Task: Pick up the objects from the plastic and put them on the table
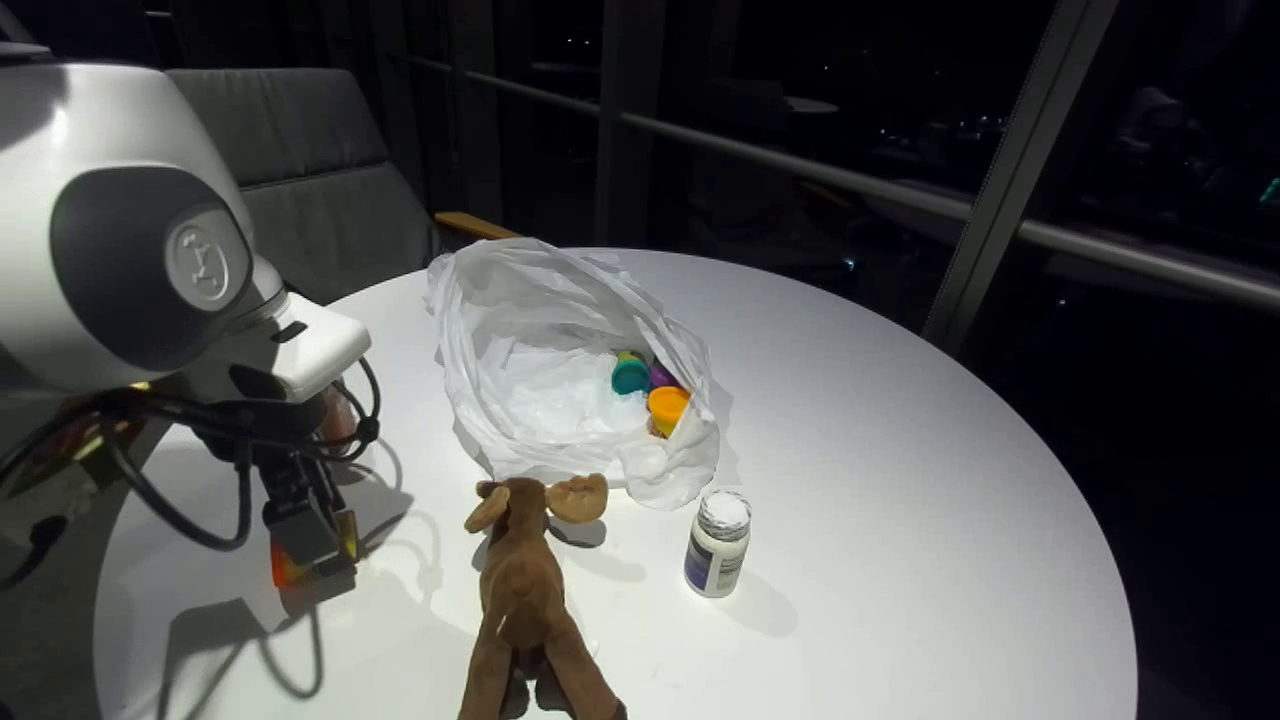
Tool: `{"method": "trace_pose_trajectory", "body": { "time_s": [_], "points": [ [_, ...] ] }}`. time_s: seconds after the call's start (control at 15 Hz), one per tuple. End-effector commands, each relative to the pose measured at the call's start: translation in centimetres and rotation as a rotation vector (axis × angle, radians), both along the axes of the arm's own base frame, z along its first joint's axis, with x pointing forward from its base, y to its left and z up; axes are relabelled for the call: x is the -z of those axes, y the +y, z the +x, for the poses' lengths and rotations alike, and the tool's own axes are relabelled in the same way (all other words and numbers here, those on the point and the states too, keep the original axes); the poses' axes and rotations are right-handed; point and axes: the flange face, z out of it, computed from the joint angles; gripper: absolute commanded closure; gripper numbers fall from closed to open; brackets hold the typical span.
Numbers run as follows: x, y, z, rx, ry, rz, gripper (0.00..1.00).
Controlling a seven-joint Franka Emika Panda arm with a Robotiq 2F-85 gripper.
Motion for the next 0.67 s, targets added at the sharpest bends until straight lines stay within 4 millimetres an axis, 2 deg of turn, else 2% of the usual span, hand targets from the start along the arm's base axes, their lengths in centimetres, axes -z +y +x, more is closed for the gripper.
{"method": "trace_pose_trajectory", "body": {
  "time_s": [0.0,0.27,0.4,0.6],
  "points": [
    [-3.3,-0.9,2.1,0.000,-0.104,0.020,0.01],
    [-7.0,-2.9,5.6,0.097,-0.204,0.002,0.00],
    [-8.4,-4.1,8.4,0.144,-0.268,-0.020,0.00],
    [-9.3,-5.2,11.7,0.193,-0.303,-0.040,0.00]
  ]
}}
